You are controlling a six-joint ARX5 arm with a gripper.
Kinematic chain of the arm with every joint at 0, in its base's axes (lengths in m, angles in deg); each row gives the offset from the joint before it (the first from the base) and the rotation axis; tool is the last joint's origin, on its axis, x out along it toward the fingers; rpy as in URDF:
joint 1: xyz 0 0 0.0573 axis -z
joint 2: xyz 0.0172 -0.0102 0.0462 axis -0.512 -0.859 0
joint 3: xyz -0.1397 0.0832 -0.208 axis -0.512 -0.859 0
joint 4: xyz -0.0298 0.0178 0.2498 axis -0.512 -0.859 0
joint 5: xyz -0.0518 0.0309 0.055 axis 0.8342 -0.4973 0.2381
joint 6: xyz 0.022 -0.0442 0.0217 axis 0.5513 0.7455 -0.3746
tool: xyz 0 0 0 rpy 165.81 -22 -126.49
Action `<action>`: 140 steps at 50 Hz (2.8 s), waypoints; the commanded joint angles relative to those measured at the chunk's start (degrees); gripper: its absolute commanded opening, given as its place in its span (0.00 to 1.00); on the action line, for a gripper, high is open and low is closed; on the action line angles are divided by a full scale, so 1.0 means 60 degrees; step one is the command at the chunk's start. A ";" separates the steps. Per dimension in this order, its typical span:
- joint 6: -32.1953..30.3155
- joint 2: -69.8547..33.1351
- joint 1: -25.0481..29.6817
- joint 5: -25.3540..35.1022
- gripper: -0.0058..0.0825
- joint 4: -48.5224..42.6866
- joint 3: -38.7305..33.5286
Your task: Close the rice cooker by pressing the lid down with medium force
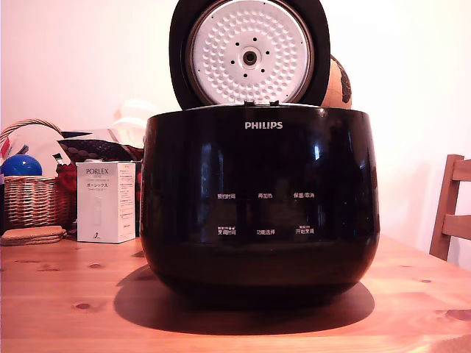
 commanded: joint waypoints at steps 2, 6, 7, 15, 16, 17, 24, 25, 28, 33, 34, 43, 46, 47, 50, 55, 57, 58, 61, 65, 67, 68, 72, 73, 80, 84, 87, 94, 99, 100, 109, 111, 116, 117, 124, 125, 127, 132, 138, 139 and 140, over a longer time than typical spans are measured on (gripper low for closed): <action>0.0058 0.0011 0.0015 0.0011 0.04 0.0127 0.0025; 0.0058 0.0011 0.0015 0.0011 0.04 0.0342 0.0025; 0.0058 0.0011 0.0015 0.0011 0.04 0.0412 0.0025; 0.0146 -0.0029 -0.0033 0.0262 0.04 0.1271 0.0025; 0.0160 -0.0066 -0.0058 0.0324 0.04 0.1399 0.0025; 0.0160 -0.0087 -0.0091 0.0452 0.04 0.1559 0.0025; 0.0270 -0.0506 -0.0368 0.1428 0.04 0.2368 0.0222; 0.0364 -0.0612 -0.0397 0.1610 0.04 0.2401 0.0302; 0.0364 -0.1005 -0.0459 0.2138 0.04 0.2510 0.0619; 0.0528 -0.1829 -0.0576 0.2823 0.04 0.2517 0.1443; 0.0528 -0.1996 -0.0597 0.2911 0.04 0.2517 0.1625; 0.0820 -0.3701 -0.0656 0.4040 0.04 0.2503 0.3767; 0.0820 -0.4273 -0.0678 0.4590 0.04 0.2495 0.4503; 0.1311 -0.4452 -0.0699 0.4798 0.04 0.2499 0.4739; 0.1672 -0.4998 -0.0754 0.5391 0.04 0.2499 0.5428; 0.2076 -0.5832 -0.0761 0.6280 0.04 0.2510 0.6419; 0.2412 -0.6138 -0.0761 0.6579 0.04 0.2539 0.6747; 0.2590 -0.6302 -0.0761 0.6710 0.04 0.2557 0.6921; 0.2947 -0.6714 -0.0761 0.7078 0.04 0.2663 0.7293; 0.3330 -0.7191 -0.0761 0.7406 0.04 0.3060 0.7552; 0.3759 -0.7413 -0.0761 0.7617 0.04 0.3348 0.7581; 0.3759 -0.7519 -0.0761 0.7675 0.04 0.3472 0.7584; 0.4160 -0.7879 -0.0743 0.7847 0.04 0.3869 0.7584; 0.4160 -0.7989 -0.0732 0.7865 0.04 0.3963 0.7584; 0.4637 -0.8630 -0.0630 0.7916 0.04 0.4273 0.7584; 0.4794 -0.8943 -0.0605 0.7949 0.04 0.4262 0.7584; 0.4794 -0.9118 -0.0550 0.8062 0.04 0.4200 0.7584; 0.5031 -0.9318 -0.0477 0.8342 0.04 0.3843 0.7584; 0.5023 -0.9318 -0.0353 0.8397 0.04 0.3552 0.7584; 0.5023 -0.9318 -0.0335 0.8397 0.04 0.3497 0.7584; 0.4849 -0.9318 -0.0062 0.9016 0.04 0.2361 0.7584; 0.4849 -0.9318 0.0000 0.9020 0.04 0.2040 0.7584; 0.4408 -0.9286 0.0102 0.9027 0.04 0.1377 0.7588; 0.4408 -0.9278 0.0124 0.9027 0.04 0.1275 0.7595; 0.3996 -0.9235 0.0186 0.9092 0.04 0.0346 0.7614; 0.3996 -0.9227 0.0208 0.9092 0.04 0.0164 0.7621; 0.3690 -0.9224 0.0255 0.9092 0.04 -0.0142 0.7650; 0.3370 -0.9216 0.0317 0.9085 0.04 -0.1016 0.7766; 0.2914 -0.9191 0.0466 0.9078 0.04 -0.1741 0.7909; 0.2860 -0.9169 0.0463 0.9078 0.04 -0.1880 0.7938; 0.2805 -0.9151 0.0466 0.9063 0.04 -0.1989 0.7967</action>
